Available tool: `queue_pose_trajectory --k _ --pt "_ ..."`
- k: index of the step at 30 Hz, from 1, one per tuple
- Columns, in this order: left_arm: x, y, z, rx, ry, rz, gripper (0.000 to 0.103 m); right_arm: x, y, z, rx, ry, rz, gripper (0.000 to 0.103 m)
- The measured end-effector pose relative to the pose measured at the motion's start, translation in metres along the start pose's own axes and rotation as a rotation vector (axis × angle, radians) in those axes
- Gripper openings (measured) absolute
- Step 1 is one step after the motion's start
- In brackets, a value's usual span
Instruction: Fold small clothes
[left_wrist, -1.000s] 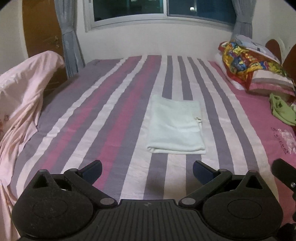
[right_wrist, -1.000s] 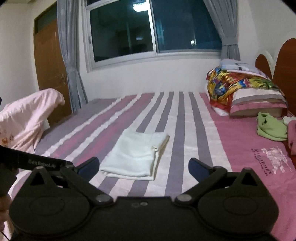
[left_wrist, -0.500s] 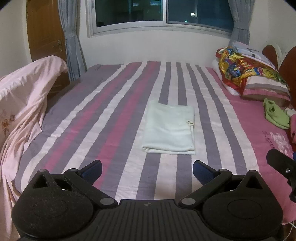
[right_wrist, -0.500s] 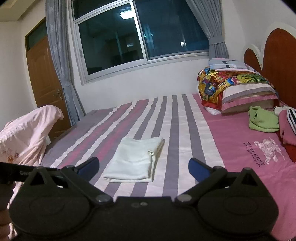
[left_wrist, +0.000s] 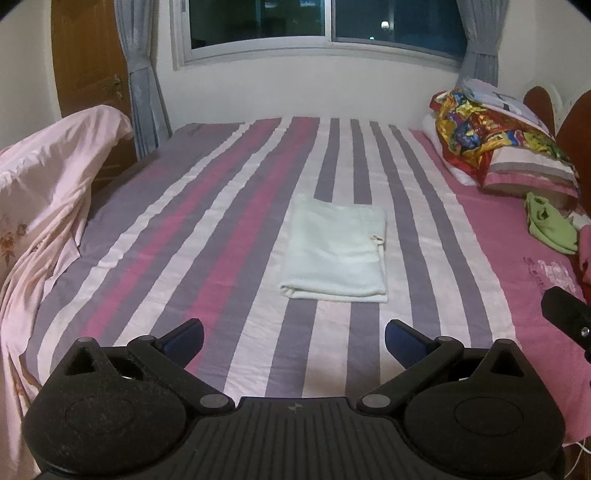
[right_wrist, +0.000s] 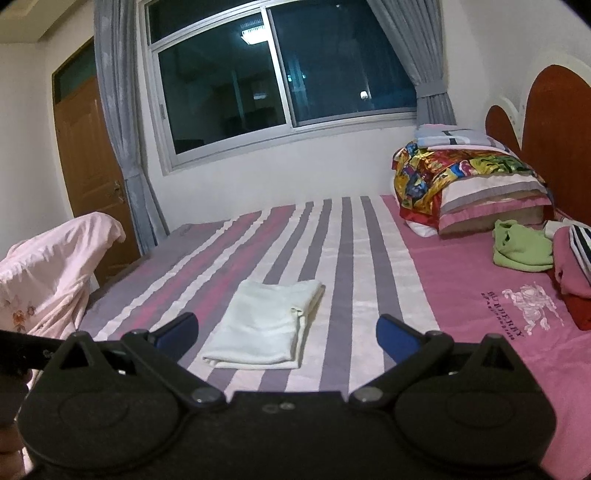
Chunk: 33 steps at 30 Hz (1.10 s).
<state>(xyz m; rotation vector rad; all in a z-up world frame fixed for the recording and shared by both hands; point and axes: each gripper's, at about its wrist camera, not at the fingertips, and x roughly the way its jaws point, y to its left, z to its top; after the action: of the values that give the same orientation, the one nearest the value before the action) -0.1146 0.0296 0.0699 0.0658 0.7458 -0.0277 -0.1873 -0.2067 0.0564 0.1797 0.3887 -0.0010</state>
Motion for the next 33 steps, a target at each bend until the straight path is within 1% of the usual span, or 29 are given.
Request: queue_pose_trajectory --k 11,15,33 --pt "0.007 -0.007 0.001 0.015 0.009 -0.012 0.103 0.002 -0.008 -0.002 0.037 0.008 -0.007 0.103" --pt "0.010 -0.006 0.002 0.012 0.018 -0.009 0.103 0.005 -0.008 -0.003 0.050 0.019 0.005 0.103" --pt "0.018 -0.004 -0.002 0.001 0.034 -0.018 0.103 0.010 -0.004 -0.008 0.031 0.038 0.006 0.103"
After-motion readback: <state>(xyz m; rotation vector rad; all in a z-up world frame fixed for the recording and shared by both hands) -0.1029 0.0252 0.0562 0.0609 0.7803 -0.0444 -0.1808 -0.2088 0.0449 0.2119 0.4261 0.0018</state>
